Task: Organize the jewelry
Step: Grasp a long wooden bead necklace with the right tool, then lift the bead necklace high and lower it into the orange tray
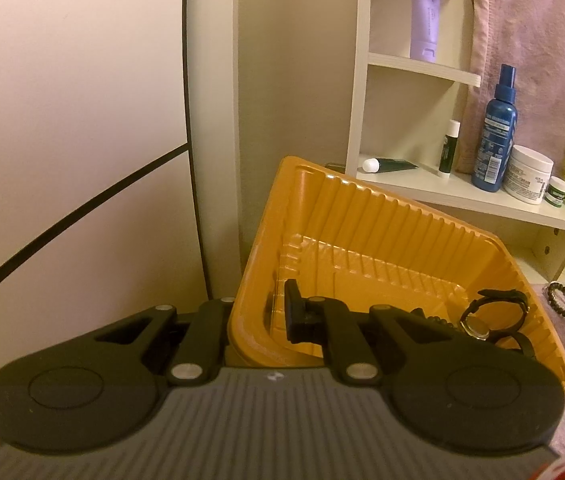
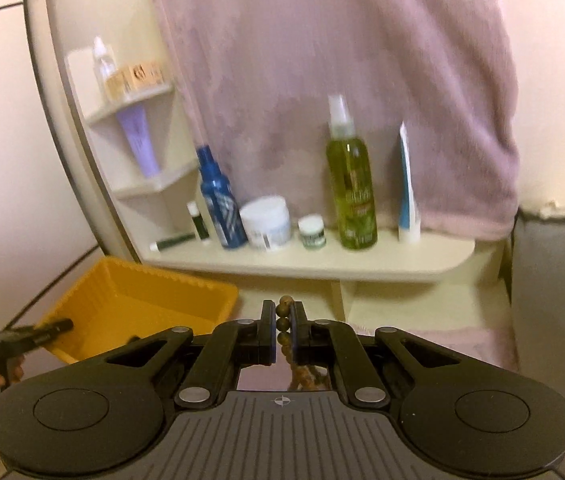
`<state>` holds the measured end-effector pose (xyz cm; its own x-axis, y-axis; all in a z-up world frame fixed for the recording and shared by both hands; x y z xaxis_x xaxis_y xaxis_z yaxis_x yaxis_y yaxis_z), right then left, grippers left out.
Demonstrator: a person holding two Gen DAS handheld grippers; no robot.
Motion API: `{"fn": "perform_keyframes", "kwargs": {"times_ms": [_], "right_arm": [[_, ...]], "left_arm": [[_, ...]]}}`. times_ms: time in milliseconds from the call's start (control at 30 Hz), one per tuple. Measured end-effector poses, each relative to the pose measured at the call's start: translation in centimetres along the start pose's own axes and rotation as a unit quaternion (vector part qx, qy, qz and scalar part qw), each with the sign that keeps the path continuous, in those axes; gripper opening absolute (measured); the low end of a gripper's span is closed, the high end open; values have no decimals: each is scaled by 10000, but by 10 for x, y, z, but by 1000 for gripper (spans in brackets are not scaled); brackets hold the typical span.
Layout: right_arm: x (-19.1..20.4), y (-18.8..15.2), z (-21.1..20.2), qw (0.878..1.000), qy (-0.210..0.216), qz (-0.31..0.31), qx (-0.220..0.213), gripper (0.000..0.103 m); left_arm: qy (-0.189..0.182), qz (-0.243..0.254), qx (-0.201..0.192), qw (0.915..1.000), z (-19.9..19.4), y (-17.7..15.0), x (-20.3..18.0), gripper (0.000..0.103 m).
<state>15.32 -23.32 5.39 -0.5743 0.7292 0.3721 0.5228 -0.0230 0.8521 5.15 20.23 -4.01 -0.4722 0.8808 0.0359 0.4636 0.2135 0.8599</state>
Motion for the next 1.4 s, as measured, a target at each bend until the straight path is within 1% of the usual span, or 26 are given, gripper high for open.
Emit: {"fn": "perform_keyframes", "kwargs": {"times_ms": [167,367,600,667,967,1067,1200,1400], "right_arm": [[11,15,-14,9997,69,-132,-198,7],[25,28,-21,9989,164,-264,-346,7],[43,43,-17,9978,371,-333,-441,7],[51,48,-12,9971,499,-334,-465,7],[98,69,24,9891,1277,-383,-621,7],[112,73,41,9863,1493,-365,-602,7],[124,68,70,9847,1666,-252,-435,7],[135,47,114,9841,1776,-41,25,7]], "left_arm": [[-22,11,-6,10000,-1,1,1,10],[-48,42,-45,10000,-3,1,1,10],[-62,49,-63,9999,-4,1,1,10],[-67,55,-62,9999,-5,1,1,10],[-113,72,-97,9999,-8,2,0,10],[-134,89,-110,9998,-9,3,0,10],[-148,83,-103,9998,-8,4,0,10],[-164,88,-86,9998,-8,3,1,10]]}}
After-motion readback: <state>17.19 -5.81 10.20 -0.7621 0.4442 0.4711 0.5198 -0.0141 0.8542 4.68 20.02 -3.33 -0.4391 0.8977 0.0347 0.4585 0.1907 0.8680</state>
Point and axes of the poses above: each gripper's, at about its wrist camera, not at the fingertips, and z roughly the way its jaws point, x to its left, y to its top, the point moved 1 cm from there along z, roughly the way its jaws point, and after that the axes turned 5 degrees about y, right-handed, at the moved point
